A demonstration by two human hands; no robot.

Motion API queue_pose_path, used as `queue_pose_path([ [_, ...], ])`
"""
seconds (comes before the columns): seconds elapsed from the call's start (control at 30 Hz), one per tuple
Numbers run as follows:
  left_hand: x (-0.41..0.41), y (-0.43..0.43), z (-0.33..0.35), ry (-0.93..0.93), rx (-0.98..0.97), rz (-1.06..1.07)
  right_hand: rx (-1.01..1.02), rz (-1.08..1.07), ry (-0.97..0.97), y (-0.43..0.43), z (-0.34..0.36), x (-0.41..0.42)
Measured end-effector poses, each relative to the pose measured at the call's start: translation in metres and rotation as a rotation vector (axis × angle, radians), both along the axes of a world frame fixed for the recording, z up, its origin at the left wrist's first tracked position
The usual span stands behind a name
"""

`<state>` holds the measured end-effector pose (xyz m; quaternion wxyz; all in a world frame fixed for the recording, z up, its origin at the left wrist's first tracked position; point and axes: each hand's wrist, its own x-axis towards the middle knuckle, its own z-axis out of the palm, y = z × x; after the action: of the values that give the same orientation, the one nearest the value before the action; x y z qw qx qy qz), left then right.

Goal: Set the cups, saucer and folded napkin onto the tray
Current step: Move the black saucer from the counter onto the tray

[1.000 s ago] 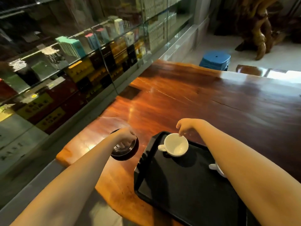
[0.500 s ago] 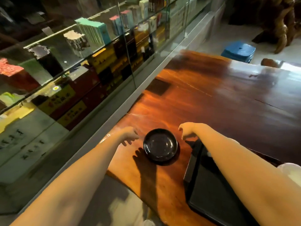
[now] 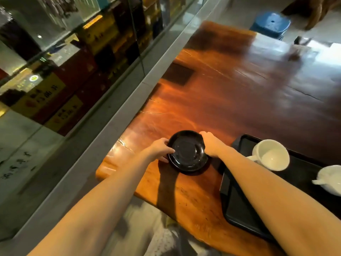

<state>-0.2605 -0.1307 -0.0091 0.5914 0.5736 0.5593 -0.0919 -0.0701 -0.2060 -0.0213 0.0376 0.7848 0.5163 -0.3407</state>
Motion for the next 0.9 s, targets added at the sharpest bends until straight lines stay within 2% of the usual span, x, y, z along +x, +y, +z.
queue_pose_path([
  [0.13, 0.004, -0.004, -0.013, -0.021, 0.026, 0.128, 0.067, -0.067, 0.056, -0.003, -0.004, 0.000],
  [0.43, 0.020, -0.003, 0.005, -0.056, 0.073, 0.142, 0.131, -0.125, 0.070, -0.007, 0.026, 0.012],
  [0.67, 0.069, -0.004, 0.056, -0.133, 0.162, -0.009, 0.197, -0.204, 0.068, -0.028, 0.080, 0.059],
  [0.9, 0.146, -0.039, 0.112, -0.273, 0.144, -0.180, 0.234, -0.313, 0.037, -0.093, 0.140, 0.126],
])
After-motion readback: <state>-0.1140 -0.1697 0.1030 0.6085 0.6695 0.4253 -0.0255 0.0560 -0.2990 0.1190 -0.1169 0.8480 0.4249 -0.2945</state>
